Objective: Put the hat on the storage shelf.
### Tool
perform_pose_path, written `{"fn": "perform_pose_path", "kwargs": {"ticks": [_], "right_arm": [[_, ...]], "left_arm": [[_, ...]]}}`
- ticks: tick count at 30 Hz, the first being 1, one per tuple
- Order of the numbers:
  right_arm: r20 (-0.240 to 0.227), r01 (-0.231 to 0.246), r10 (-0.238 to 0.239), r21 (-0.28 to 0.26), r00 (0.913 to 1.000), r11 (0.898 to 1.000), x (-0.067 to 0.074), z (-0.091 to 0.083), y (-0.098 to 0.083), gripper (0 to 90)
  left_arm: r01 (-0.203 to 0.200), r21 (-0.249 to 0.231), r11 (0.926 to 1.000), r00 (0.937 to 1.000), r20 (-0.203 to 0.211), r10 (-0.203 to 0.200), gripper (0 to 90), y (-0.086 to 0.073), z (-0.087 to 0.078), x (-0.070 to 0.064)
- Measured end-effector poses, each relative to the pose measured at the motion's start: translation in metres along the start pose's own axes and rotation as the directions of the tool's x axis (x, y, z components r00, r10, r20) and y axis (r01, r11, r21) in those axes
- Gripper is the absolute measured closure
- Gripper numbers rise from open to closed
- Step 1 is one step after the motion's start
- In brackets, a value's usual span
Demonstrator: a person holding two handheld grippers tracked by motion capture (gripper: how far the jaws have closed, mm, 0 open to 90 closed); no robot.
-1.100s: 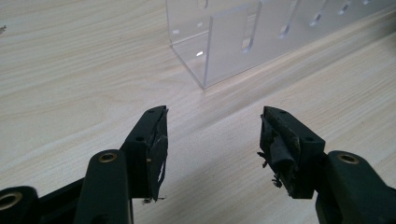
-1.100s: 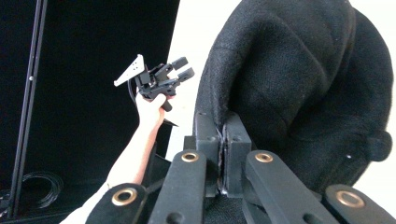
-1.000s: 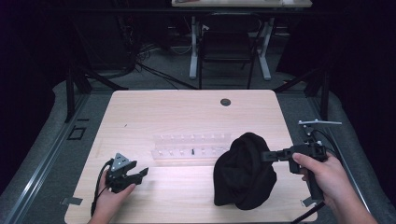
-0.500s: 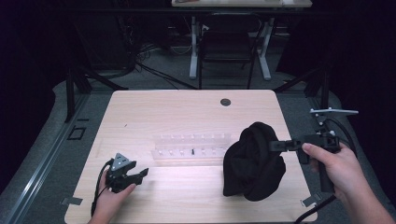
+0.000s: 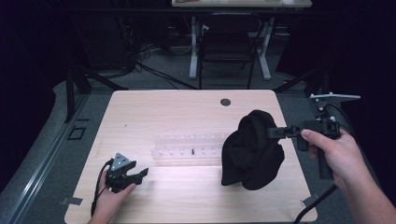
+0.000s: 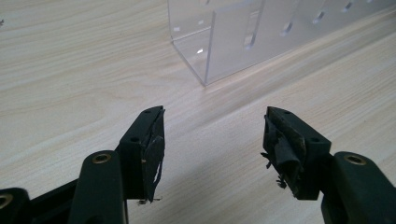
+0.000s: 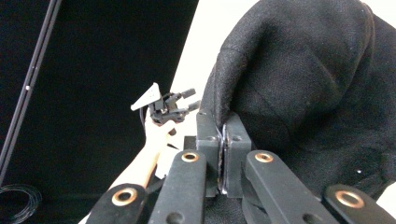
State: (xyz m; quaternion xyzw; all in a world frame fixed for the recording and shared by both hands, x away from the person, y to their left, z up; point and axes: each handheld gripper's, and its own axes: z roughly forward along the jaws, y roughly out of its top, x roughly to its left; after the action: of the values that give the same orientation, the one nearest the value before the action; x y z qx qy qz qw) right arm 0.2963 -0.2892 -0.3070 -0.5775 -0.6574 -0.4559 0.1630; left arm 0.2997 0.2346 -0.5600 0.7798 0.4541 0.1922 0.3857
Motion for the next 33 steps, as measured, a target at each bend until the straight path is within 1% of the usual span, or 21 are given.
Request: {"fn": "perform_pose_path", "kwargs": {"ticks": [5,12,15,18,20,24,26,30,31,33], "right_arm": [[0.006,0.009,-0.009,-0.011,0.9999,1.000,0.006,0.002,0.008,88.2],[0.018,0.032,-0.032,-0.003,0.9993,0.999,0.016,0.011,0.024,88.2],[0.014,0.035,-0.035,-0.004,0.9993,0.999,0.018,0.015,0.028,88.2],[0.009,0.040,-0.040,-0.014,0.9992,0.999,0.021,0.020,0.035,88.2],[0.008,0.046,-0.046,-0.010,0.9989,0.999,0.024,0.025,0.041,88.2],[0.005,0.048,-0.048,-0.015,0.9988,0.999,0.026,0.029,0.047,88.2],[0.011,0.051,-0.051,-0.015,0.9986,0.999,0.027,0.033,0.051,88.2],[0.007,0.056,-0.056,-0.018,0.9984,0.998,0.030,0.038,0.057,88.2],[0.012,0.063,-0.063,-0.022,0.9980,0.998,0.032,0.041,0.061,88.2],[0.011,0.063,-0.062,-0.022,0.9980,0.998,0.032,0.042,0.062,88.2]], "left_arm": [[-0.001,0.000,1.0000,1.0000,-0.001,0.001,39.4,0.000,0.000,0.000],[0.001,0.000,1.0000,1.0000,0.001,-0.001,39.4,0.000,0.000,0.000],[0.002,-0.002,1.0000,1.0000,0.001,-0.002,39.4,0.000,0.000,0.000],[0.002,-0.004,1.0000,1.0000,0.001,-0.002,39.4,0.000,0.000,0.000],[0.003,-0.005,1.0000,1.0000,0.003,-0.003,39.4,0.000,0.000,0.000],[0.003,-0.003,1.0000,1.0000,0.002,-0.003,39.4,0.000,-0.001,0.001],[0.000,0.002,1.0000,1.0000,0.004,0.000,39.4,0.001,-0.001,0.001],[0.002,-0.004,1.0000,1.0000,0.002,-0.002,39.4,0.001,-0.001,0.001],[0.002,-0.004,1.0000,1.0000,0.002,-0.002,39.4,0.001,-0.001,0.001],[0.002,-0.003,1.0000,1.0000,0.002,-0.002,39.4,0.001,-0.001,0.001]]}}
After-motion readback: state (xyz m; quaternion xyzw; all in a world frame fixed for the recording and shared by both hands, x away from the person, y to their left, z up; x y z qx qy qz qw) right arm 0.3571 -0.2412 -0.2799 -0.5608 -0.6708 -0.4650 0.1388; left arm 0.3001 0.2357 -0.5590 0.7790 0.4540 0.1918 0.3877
